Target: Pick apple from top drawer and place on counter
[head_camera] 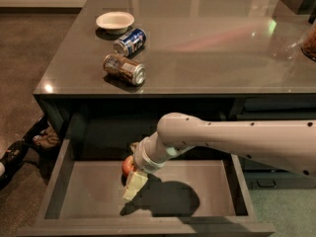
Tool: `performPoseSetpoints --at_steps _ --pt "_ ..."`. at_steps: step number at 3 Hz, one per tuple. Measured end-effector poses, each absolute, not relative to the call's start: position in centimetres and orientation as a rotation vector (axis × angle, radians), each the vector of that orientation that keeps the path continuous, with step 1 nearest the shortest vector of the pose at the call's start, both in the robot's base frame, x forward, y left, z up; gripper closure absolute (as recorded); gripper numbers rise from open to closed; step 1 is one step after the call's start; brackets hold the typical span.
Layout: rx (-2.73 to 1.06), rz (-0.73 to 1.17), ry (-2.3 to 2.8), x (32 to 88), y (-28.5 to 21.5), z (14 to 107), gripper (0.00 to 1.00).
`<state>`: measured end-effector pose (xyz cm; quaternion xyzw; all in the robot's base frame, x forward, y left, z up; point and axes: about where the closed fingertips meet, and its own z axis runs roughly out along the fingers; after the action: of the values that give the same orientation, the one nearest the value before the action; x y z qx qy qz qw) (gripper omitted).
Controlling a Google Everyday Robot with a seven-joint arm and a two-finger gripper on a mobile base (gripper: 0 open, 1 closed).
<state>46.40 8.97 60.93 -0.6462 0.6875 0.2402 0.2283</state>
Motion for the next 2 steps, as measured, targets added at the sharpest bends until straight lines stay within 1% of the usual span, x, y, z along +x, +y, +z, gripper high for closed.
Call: performPoseSetpoints --at_steps 1,2 --pt "-1.780 0.666 1.894 46.35 9.02 60.76 0.26" --pt "-1.780 0.666 1.894 46.35 9.02 60.76 0.49"
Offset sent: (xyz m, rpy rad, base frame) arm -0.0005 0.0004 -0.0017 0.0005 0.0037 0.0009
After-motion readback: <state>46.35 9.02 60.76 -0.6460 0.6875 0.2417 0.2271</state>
